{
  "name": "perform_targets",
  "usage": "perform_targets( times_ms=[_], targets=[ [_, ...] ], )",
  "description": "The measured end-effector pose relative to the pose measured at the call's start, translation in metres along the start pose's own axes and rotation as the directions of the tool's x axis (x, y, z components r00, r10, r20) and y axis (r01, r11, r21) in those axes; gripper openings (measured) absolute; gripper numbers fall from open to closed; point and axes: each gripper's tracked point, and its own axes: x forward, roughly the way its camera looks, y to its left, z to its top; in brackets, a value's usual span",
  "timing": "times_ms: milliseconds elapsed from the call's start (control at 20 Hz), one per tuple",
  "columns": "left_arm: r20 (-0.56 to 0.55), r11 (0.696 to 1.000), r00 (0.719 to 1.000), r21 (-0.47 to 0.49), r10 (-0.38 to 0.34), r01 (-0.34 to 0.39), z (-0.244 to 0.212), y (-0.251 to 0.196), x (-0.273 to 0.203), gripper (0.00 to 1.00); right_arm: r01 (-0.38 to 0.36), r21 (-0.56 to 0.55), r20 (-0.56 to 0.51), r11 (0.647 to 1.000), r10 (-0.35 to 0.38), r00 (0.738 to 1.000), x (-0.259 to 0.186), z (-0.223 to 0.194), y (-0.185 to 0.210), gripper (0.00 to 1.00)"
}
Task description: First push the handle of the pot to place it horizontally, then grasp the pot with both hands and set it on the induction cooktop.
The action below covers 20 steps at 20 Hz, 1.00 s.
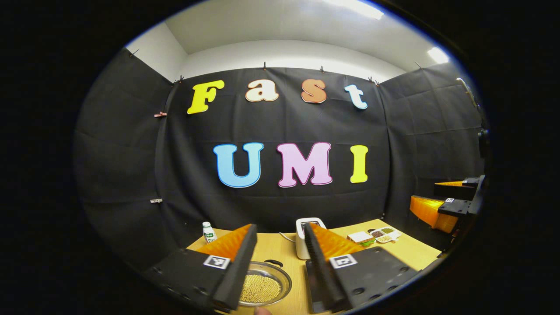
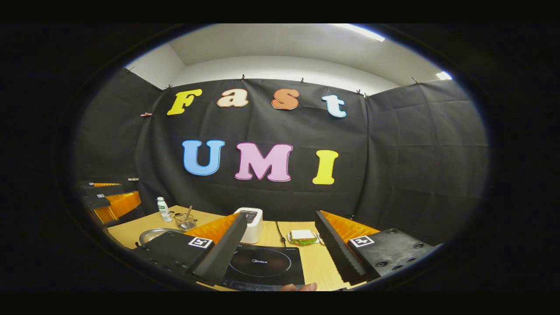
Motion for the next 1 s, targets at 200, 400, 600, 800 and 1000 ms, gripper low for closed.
perform_targets(
  times_ms=[200, 400, 600, 800, 1000],
  targets=[
    [-0.076, 0.999, 0.996, 0.003, -0.038, 0.038, -0.02, -0.009, -0.008, 0.1, -0.006, -0.006, -0.003, 1.0, 0.006, 1.0, -0.001, -0.001, 0.0, 0.97],
    [-0.223, 0.995, 0.97, 0.006, -0.097, 0.101, -0.064, -0.025, -0.013, 0.05, -0.023, -0.007, -0.016, 1.0, 0.022, 1.0, -0.002, -0.007, 0.005, 0.98],
    [-0.415, 0.991, 0.903, 0.019, -0.114, 0.134, -0.128, -0.024, -0.026, 0.05, -0.04, -0.015, -0.03, 0.999, 0.039, 0.999, -0.004, -0.01, 0.009, 0.98],
    [-0.569, 0.982, 0.806, -0.02, -0.166, 0.187, -0.188, -0.023, -0.048, 0.05, -0.041, -0.013, -0.044, 0.999, 0.04, 0.998, -0.005, -0.016, 0.007, 0.98],
    [-0.7, 0.964, 0.665, -0.145, -0.26, 0.224, -0.241, -0.019, -0.073, 0.04, -0.033, -0.012, -0.049, 0.999, 0.033, 0.998, -0.008, -0.019, 0.0, 0.98]
  ],
)
